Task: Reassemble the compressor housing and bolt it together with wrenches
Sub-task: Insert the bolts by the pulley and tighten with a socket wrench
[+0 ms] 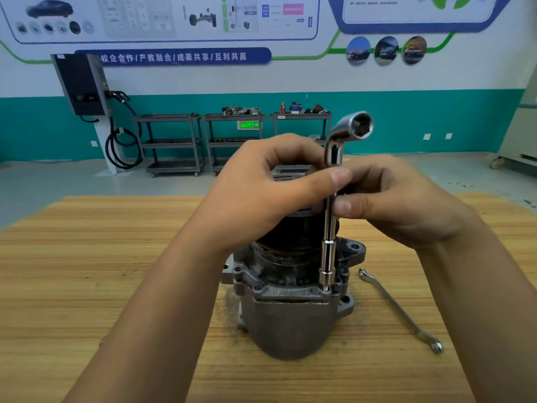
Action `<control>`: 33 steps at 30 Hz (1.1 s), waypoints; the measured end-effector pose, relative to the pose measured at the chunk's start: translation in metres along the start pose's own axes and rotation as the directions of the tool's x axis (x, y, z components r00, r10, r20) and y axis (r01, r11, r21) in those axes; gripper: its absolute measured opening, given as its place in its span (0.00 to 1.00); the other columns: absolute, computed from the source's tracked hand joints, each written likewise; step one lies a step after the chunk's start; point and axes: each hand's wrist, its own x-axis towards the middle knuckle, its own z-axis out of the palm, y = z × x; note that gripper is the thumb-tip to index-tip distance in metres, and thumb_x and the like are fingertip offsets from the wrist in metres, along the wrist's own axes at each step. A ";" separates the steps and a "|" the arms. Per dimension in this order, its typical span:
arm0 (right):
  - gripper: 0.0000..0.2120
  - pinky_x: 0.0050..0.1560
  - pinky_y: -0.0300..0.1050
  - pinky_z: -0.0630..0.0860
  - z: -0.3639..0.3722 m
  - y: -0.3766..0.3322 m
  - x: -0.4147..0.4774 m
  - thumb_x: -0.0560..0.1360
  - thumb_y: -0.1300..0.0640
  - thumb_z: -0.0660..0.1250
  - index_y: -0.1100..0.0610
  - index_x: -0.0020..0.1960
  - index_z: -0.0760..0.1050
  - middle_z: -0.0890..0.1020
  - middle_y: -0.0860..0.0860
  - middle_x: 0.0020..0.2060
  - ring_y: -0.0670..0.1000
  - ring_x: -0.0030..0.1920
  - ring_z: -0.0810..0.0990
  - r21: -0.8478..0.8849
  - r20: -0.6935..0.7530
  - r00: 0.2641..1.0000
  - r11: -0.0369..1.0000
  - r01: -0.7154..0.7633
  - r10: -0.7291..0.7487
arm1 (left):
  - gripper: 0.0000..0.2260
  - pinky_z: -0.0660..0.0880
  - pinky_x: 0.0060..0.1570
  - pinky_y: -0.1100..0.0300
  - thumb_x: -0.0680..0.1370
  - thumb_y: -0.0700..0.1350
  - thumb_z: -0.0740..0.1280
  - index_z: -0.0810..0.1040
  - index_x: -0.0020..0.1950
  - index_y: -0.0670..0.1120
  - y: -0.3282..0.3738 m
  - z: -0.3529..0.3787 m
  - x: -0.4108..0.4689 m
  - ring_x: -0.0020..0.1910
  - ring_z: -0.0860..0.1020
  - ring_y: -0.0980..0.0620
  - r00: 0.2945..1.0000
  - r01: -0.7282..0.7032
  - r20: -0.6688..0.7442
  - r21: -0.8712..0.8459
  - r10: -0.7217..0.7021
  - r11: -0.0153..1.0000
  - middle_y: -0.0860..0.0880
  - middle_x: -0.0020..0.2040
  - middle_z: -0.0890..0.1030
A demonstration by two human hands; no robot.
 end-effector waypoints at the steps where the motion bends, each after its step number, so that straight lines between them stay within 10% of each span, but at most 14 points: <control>1: 0.19 0.50 0.45 0.76 0.000 0.000 0.000 0.66 0.47 0.73 0.62 0.48 0.80 0.82 0.51 0.45 0.52 0.51 0.80 -0.005 -0.012 1.000 1.000 -0.005 0.005 | 0.13 0.76 0.54 0.47 0.67 0.54 0.72 0.81 0.43 0.46 0.000 0.001 0.000 0.47 0.81 0.48 1.000 -0.002 -0.018 0.015 0.002 1.000 0.46 0.44 0.82; 7: 0.40 0.46 0.57 0.70 0.005 -0.003 0.001 0.59 0.42 0.77 0.75 0.49 0.68 0.73 0.67 0.41 0.59 0.45 0.74 -0.043 -0.050 0.998 0.998 -0.039 0.037 | 0.14 0.74 0.56 0.45 0.62 0.56 0.73 0.81 0.39 0.47 0.000 0.002 0.002 0.48 0.80 0.52 0.998 0.006 -0.065 0.014 -0.005 1.000 0.51 0.43 0.81; 14: 0.21 0.50 0.43 0.76 0.002 -0.001 -0.001 0.62 0.46 0.76 0.58 0.50 0.79 0.81 0.50 0.46 0.50 0.51 0.80 -0.025 0.007 1.000 0.999 -0.024 0.024 | 0.05 0.73 0.54 0.62 0.65 0.49 0.74 0.83 0.37 0.50 -0.002 0.001 0.003 0.47 0.79 0.59 0.999 0.004 -0.040 -0.019 -0.005 1.000 0.58 0.42 0.79; 25: 0.14 0.55 0.39 0.74 -0.002 0.003 -0.001 0.72 0.51 0.69 0.56 0.53 0.82 0.82 0.45 0.53 0.47 0.57 0.79 0.071 0.066 0.998 0.997 0.020 -0.024 | 0.07 0.79 0.48 0.54 0.68 0.45 0.72 0.84 0.43 0.44 -0.002 -0.001 -0.001 0.54 0.80 0.51 0.999 0.038 0.038 -0.117 -0.033 0.992 0.50 0.49 0.81; 33: 0.13 0.44 0.37 0.74 0.002 -0.001 0.000 0.64 0.44 0.75 0.51 0.44 0.81 0.80 0.44 0.41 0.44 0.45 0.79 0.018 0.015 1.000 1.000 0.005 -0.005 | 0.08 0.72 0.60 0.46 0.67 0.53 0.71 0.80 0.42 0.51 0.002 0.000 0.001 0.52 0.79 0.51 0.999 -0.038 0.022 -0.002 0.038 0.999 0.49 0.47 0.81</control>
